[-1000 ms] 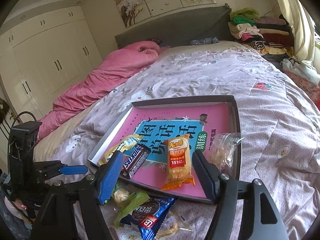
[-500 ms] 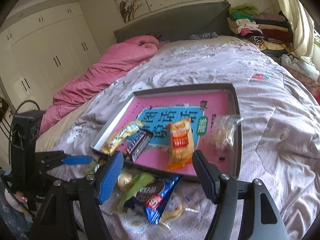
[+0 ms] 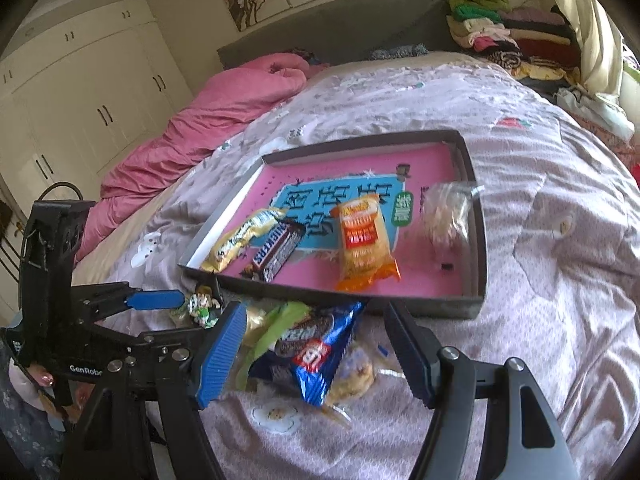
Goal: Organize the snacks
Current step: 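Grasp the blue cookie bag with the right tool while the left tool grasps the dark snack bag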
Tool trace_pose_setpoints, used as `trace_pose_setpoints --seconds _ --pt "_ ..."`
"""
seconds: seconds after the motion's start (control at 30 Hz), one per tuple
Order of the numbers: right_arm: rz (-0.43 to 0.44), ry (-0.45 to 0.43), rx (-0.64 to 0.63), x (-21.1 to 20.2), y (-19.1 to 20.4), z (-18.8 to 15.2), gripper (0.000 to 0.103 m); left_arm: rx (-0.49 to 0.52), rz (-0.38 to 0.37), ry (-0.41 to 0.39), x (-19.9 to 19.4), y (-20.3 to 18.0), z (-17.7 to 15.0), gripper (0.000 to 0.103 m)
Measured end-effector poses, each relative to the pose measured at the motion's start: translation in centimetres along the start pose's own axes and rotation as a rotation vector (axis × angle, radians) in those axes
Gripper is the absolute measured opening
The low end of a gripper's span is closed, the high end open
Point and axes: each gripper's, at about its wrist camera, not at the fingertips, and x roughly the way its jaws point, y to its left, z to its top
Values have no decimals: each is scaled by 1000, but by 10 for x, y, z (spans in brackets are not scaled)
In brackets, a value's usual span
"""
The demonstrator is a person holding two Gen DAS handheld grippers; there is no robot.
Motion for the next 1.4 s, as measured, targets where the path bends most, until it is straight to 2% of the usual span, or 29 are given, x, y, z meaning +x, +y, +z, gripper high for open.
trace_pose_setpoints --seconds 0.2,0.23,0.3,0.4,0.6,1.13,1.4 --pt "13 21 17 -2 -3 -6 70 -1 -4 -1 1 3 -1 76" --pt "15 24 19 -2 -3 -7 68 -2 -5 -1 1 3 -1 76" --pt "26 33 24 -1 -3 -8 59 -1 -5 -2 1 3 -1 76" --pt "25 54 19 3 -2 -11 52 1 -6 -3 1 4 -2 76" --pt "15 87 5 10 0 -14 42 2 -2 -6 1 4 -2 76" --pt "33 93 -58 24 15 -16 41 45 27 -10 12 7 1 76" --pt "29 110 -122 39 28 -16 47 91 42 -9 20 8 4 76"
